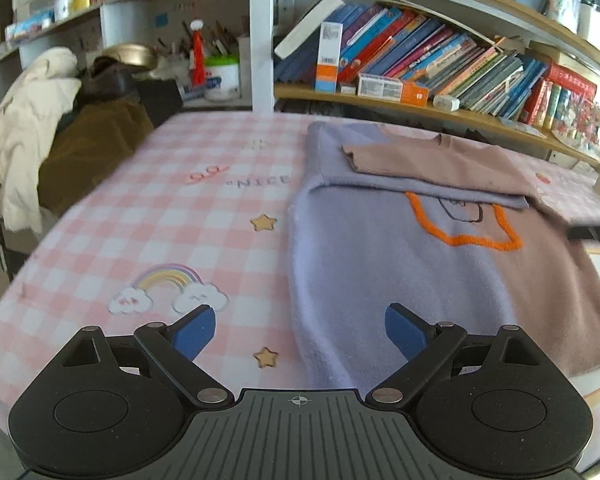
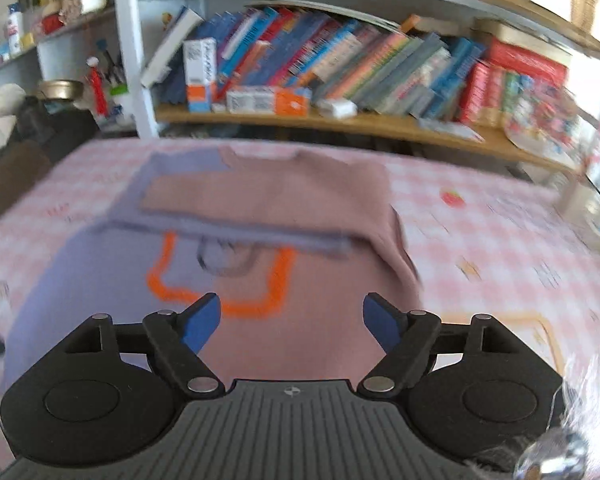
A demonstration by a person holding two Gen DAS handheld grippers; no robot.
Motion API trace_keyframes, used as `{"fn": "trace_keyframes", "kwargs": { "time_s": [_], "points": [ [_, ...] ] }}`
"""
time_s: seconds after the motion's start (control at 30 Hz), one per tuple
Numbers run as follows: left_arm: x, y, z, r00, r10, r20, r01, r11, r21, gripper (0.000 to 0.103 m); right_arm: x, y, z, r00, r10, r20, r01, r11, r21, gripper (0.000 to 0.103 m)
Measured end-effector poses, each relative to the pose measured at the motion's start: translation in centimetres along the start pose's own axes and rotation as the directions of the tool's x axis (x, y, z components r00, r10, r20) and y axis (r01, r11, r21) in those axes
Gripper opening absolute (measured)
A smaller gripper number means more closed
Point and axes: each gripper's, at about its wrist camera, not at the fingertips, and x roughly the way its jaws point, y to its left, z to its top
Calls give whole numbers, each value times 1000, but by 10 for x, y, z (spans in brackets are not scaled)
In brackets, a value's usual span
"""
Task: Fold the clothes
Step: 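Move both open grippers to the sweater hem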
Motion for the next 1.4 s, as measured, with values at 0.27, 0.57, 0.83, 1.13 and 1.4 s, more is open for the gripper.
{"fn": "trace_keyframes", "kwargs": {
  "time_s": [0.27, 0.57, 0.83, 1.13, 1.4],
  "points": [
    [-8, -32, -4, 1000, 2, -14, -2, 1000, 2, 94, -35, -43, -53, 997, -37, -75, 46, 991, 123, 77],
    [-29, -63, -26, 998, 18, -60, -15, 999, 44, 94, -65, -61, -90, 993, -14, -114, 28, 992, 122, 80],
    [-43, -55, -49, 992, 71, -103, -69, 997, 25, 94, -80, -67, -117, 988, 19, -156, 5, 988, 152, 80],
    [-44, -19, -46, 991, 113, -75, -117, 992, -54, 94, -76, -81, -119, 983, 16, -182, 29, 970, 241, 76],
    [-24, -4, -33, 997, 45, -62, -51, 993, -103, 68, -59, -84, -103, 987, 13, -160, 36, 953, 301, 52]
  ]
}}
